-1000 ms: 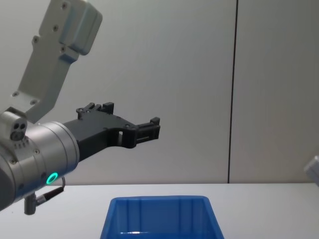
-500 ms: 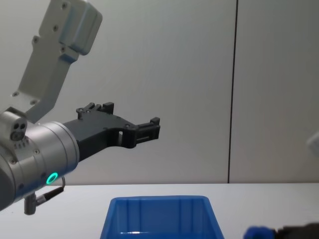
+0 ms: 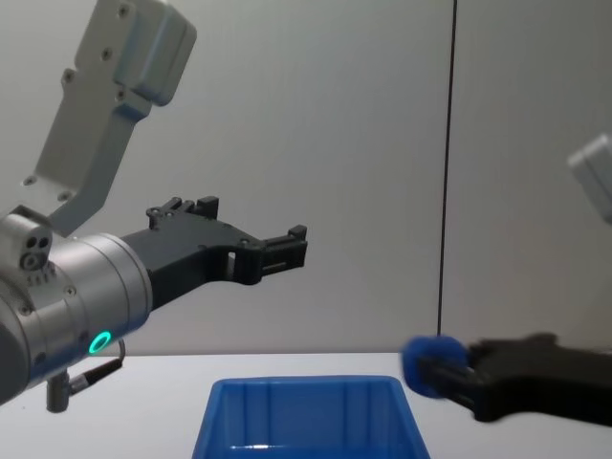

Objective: Pick up the two dolls from the table and place them into the box.

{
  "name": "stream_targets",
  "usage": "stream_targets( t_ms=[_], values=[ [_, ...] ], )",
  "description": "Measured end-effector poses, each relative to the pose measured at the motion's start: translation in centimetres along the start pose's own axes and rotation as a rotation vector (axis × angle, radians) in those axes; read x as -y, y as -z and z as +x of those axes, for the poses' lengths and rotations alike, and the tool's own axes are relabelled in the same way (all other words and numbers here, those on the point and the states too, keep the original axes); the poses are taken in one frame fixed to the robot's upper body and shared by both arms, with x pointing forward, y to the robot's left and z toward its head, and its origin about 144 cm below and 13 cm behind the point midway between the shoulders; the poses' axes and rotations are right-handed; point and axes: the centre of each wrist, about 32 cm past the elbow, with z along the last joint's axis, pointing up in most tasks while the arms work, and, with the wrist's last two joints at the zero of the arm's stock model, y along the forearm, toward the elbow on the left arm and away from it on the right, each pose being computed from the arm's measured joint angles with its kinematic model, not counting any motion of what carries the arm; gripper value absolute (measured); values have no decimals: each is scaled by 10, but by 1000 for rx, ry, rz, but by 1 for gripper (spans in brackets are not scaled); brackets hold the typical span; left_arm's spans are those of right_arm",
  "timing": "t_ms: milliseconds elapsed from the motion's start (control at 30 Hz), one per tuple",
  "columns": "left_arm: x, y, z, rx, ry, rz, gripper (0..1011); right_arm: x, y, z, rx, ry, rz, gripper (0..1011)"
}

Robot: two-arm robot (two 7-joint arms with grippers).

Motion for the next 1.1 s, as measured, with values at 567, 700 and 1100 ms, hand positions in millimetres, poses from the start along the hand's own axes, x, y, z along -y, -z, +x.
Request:
stream_targets(
  t_ms=[567, 700, 1100],
  values=[
    [0, 0, 0, 0, 0, 0, 1003, -22, -10, -30, 57, -107, 29, 675],
    [0, 0, 0, 0, 0, 0, 1003, -23, -8, -30, 63, -102, 32, 782],
    [0, 0, 0, 0, 0, 0, 1003, -6, -2, -13, 63, -35, 62, 1001]
  ],
)
